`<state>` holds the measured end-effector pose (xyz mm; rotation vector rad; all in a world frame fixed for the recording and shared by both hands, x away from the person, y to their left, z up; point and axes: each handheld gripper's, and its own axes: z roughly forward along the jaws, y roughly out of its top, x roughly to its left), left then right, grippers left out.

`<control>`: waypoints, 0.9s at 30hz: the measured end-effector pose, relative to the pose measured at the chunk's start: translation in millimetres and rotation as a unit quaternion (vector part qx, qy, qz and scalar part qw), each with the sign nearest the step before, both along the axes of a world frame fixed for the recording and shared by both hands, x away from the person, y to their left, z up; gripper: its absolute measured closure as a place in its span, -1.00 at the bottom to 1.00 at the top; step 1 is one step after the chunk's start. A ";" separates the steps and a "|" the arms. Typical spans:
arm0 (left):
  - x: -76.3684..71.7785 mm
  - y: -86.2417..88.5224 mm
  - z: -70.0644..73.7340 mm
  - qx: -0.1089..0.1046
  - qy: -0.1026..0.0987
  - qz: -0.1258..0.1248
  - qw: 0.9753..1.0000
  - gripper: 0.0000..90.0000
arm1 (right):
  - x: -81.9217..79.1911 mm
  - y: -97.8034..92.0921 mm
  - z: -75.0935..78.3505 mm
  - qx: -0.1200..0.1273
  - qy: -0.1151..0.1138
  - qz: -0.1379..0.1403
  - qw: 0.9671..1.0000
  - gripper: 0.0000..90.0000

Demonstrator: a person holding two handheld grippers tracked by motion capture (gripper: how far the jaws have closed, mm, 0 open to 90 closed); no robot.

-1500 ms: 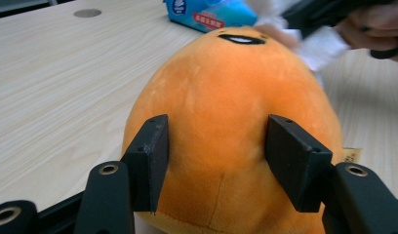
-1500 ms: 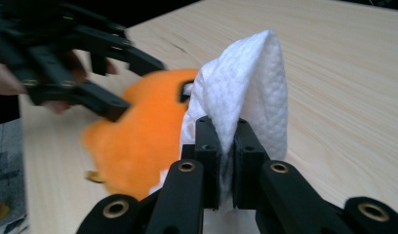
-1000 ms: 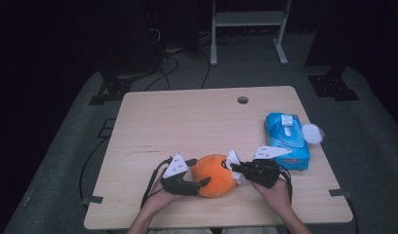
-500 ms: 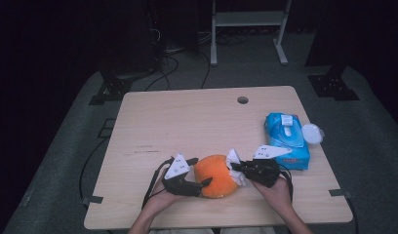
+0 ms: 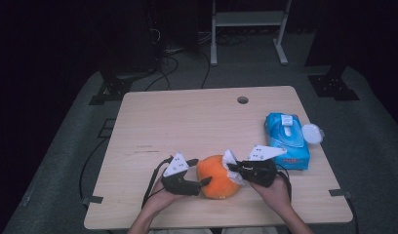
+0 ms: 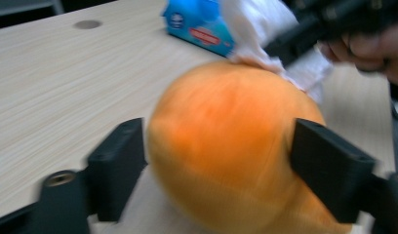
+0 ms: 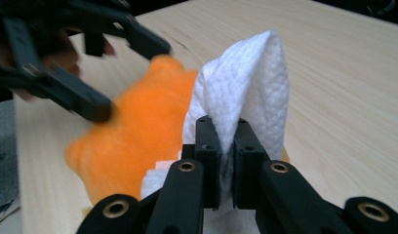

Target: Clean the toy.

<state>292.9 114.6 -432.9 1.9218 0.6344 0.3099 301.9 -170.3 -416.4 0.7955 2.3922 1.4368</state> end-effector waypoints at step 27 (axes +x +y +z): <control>-10.3 -20.9 -3.3 0.015 -0.033 -0.030 0.999 -0.38 | -3.0 7.4 9.1 0.028 0.007 0.031 0.999 0.85</control>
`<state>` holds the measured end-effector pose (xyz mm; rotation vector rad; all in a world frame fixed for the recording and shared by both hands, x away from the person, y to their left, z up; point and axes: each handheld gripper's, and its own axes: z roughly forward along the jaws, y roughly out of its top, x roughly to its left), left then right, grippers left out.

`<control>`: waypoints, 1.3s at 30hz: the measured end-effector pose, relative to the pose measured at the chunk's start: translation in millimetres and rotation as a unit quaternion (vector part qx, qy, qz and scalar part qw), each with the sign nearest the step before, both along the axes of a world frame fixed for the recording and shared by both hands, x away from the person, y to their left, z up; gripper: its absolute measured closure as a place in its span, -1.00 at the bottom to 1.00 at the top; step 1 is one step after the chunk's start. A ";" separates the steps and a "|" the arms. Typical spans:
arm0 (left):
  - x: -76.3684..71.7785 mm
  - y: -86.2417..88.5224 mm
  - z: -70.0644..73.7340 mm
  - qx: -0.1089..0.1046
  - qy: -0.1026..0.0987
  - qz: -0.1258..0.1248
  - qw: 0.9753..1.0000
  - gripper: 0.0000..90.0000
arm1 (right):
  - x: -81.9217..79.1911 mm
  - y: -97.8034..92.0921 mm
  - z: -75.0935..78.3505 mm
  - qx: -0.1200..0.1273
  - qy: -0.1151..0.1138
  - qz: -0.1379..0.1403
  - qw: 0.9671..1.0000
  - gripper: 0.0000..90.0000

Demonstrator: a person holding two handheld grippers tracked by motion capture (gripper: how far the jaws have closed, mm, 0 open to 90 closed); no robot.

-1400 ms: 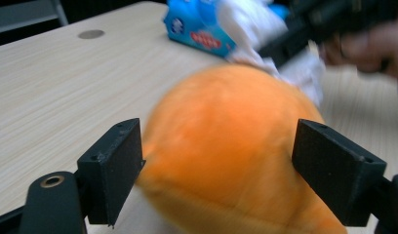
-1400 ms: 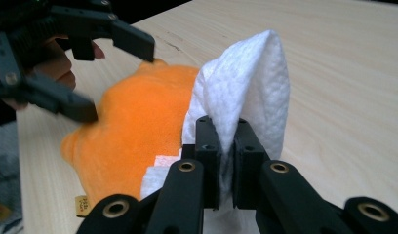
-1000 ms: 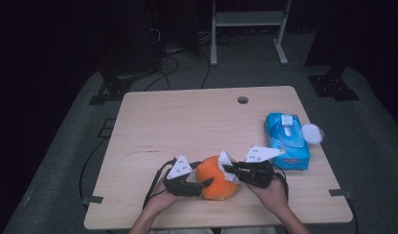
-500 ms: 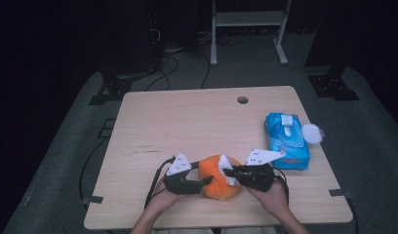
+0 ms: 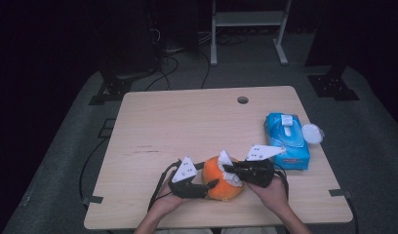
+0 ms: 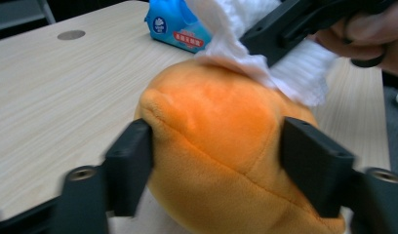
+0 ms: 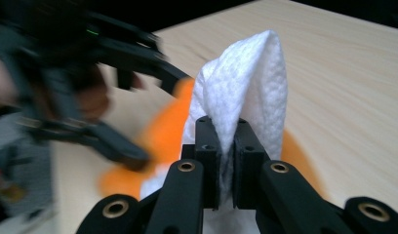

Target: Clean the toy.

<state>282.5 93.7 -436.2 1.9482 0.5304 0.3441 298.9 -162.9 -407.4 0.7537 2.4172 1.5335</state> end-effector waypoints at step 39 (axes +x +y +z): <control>-9.3 -12.4 2.1 0.013 -0.026 -0.015 0.999 -0.11 | -3.8 5.8 4.9 0.005 0.005 0.013 1.000 0.85</control>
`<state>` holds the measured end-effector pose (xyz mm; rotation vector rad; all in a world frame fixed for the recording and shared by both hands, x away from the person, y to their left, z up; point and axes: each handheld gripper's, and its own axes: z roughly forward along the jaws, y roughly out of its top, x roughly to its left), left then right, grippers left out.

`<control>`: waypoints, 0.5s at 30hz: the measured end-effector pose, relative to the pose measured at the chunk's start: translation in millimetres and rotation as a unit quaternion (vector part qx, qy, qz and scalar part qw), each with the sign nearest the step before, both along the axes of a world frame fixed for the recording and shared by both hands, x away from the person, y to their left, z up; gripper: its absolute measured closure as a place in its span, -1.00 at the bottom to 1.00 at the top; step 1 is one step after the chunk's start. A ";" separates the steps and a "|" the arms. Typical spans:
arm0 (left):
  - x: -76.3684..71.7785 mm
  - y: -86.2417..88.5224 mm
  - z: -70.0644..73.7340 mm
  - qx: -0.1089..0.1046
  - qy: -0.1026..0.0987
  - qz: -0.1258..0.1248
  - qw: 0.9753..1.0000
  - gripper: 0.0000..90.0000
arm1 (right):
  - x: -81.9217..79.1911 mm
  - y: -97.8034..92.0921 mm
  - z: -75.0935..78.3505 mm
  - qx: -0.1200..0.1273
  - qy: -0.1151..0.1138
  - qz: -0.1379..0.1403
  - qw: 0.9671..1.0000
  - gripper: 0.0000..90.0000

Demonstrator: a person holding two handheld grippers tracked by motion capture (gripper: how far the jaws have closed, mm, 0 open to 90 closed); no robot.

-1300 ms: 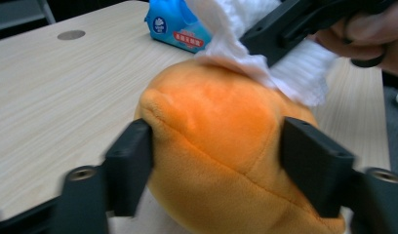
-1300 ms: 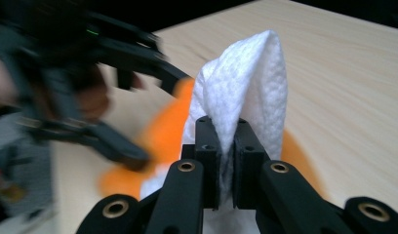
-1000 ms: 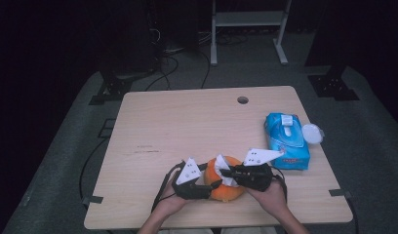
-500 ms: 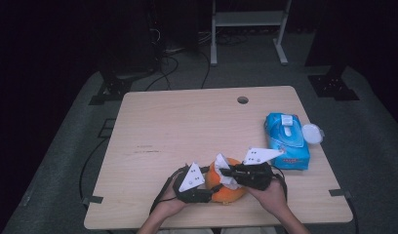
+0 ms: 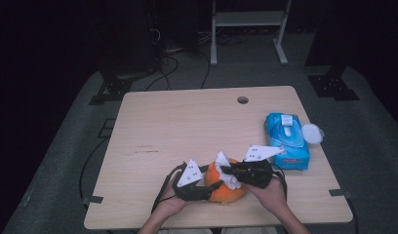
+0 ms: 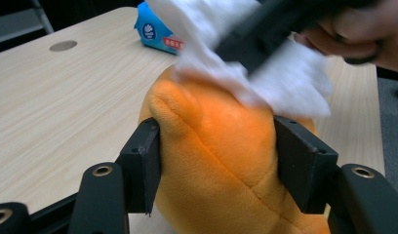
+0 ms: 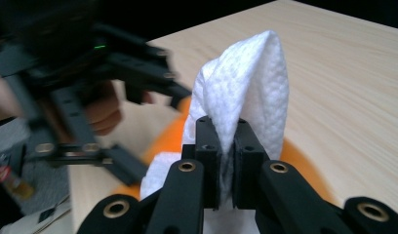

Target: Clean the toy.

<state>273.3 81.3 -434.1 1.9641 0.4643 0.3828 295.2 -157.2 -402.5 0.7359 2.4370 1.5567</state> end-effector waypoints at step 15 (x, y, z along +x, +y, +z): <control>-7.8 -5.0 1.2 0.031 -0.046 -0.031 0.998 -0.12 | -7.4 3.6 6.0 0.003 -0.013 0.008 1.000 0.85</control>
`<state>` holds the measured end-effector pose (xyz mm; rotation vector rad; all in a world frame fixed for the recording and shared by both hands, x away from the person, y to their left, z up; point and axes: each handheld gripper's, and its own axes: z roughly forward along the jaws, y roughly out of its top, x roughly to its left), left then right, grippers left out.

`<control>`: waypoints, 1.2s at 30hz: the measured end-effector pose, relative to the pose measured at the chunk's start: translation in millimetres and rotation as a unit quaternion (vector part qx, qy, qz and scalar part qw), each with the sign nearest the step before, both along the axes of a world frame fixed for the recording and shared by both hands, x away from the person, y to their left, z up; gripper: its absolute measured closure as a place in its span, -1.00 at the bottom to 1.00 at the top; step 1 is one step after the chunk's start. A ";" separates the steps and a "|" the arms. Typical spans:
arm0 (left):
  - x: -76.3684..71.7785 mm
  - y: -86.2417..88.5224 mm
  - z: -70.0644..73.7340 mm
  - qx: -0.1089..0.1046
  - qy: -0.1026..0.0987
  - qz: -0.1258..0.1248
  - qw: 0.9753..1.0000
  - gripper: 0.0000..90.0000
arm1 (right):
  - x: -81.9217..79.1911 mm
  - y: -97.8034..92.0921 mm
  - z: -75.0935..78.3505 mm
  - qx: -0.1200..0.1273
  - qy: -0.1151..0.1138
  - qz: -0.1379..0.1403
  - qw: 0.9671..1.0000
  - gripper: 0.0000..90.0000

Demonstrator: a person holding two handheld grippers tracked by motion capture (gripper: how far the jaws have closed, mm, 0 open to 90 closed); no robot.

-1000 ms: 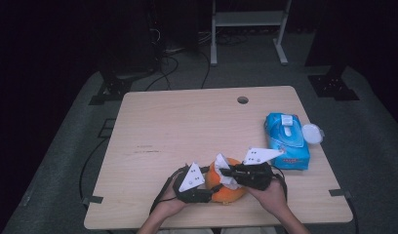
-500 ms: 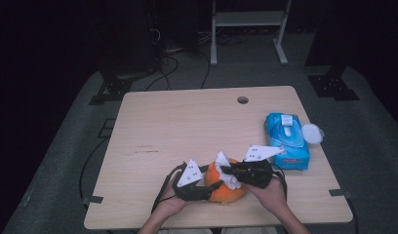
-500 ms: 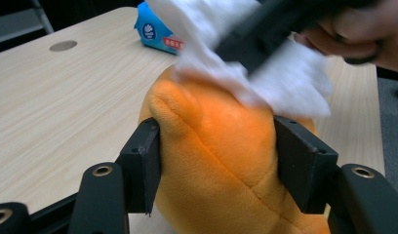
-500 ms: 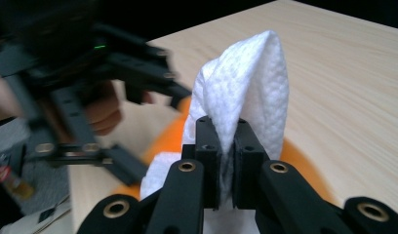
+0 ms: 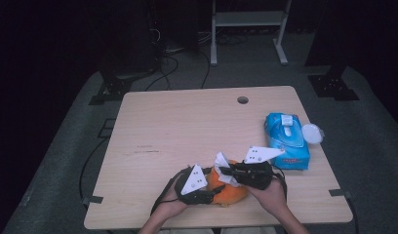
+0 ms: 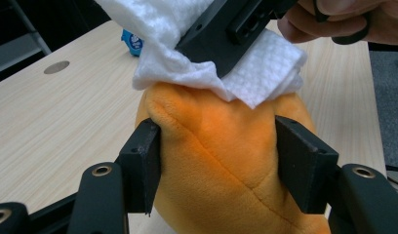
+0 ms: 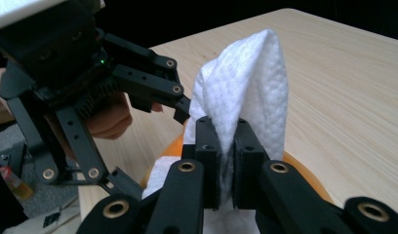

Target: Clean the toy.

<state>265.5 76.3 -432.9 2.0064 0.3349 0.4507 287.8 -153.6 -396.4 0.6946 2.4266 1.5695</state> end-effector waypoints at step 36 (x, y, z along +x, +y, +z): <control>16.9 20.1 0.3 -0.057 0.067 0.073 0.993 -0.13 | -0.7 -3.8 -8.6 -0.029 -0.006 -0.036 0.999 0.85</control>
